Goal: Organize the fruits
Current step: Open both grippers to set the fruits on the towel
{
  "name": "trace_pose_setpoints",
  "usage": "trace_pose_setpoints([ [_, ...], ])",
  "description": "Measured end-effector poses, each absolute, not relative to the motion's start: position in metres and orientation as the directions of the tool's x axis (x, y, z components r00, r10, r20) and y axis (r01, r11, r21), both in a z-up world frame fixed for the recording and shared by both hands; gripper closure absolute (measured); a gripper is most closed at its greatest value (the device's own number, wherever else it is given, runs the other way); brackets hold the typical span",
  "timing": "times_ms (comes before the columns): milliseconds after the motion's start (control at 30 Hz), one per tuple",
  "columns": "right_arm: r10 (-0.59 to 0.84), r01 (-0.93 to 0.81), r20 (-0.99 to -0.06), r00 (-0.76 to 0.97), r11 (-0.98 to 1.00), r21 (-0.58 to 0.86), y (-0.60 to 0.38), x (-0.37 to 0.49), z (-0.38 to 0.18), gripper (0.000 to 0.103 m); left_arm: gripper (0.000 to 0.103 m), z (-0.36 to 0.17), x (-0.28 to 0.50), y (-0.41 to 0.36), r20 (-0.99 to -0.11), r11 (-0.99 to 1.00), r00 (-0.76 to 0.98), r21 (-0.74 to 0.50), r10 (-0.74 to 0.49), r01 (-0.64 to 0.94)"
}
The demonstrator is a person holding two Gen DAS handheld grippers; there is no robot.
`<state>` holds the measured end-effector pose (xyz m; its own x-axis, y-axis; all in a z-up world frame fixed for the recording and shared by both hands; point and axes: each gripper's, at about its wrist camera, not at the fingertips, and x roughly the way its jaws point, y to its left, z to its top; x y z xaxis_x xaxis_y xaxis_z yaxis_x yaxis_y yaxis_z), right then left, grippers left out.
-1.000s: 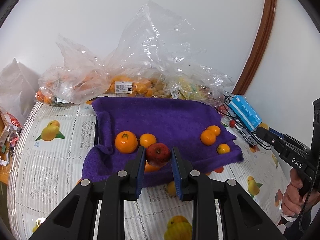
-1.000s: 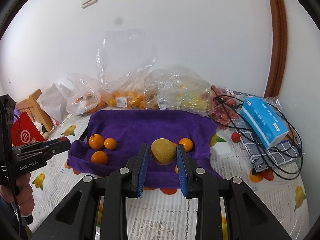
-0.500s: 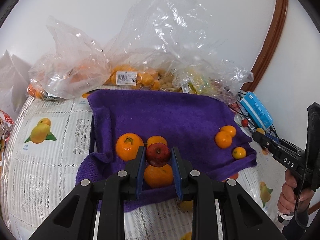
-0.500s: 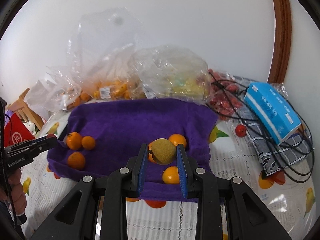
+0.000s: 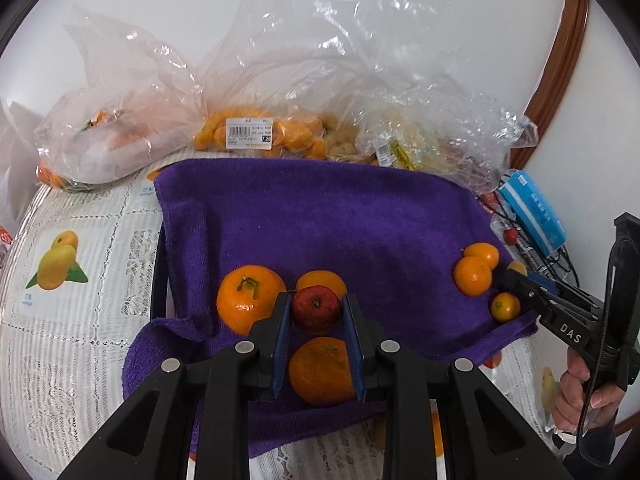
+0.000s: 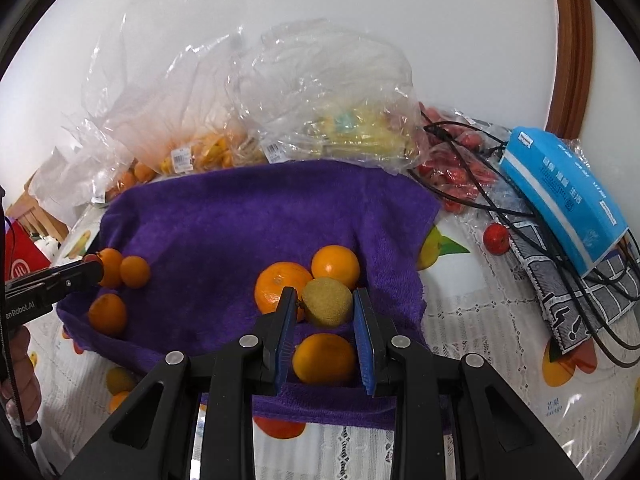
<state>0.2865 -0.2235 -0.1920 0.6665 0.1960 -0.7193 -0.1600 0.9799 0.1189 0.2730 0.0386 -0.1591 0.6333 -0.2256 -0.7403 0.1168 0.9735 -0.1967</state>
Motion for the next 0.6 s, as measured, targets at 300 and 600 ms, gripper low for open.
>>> trace_pose_setpoints([
  [300, 0.198, -0.164, -0.735, 0.648, 0.979, 0.119, -0.224, 0.294, -0.206, 0.075, 0.079, -0.167, 0.274, 0.036, -0.756, 0.974, 0.615, -0.191, -0.224, 0.119],
  [600, 0.182, -0.173, -0.737, 0.652, 0.981, 0.089, -0.219, 0.289, -0.202, 0.074, 0.079, -0.169, 0.274, 0.035, -0.763, 0.975, 0.609, -0.189, -0.219, 0.114],
])
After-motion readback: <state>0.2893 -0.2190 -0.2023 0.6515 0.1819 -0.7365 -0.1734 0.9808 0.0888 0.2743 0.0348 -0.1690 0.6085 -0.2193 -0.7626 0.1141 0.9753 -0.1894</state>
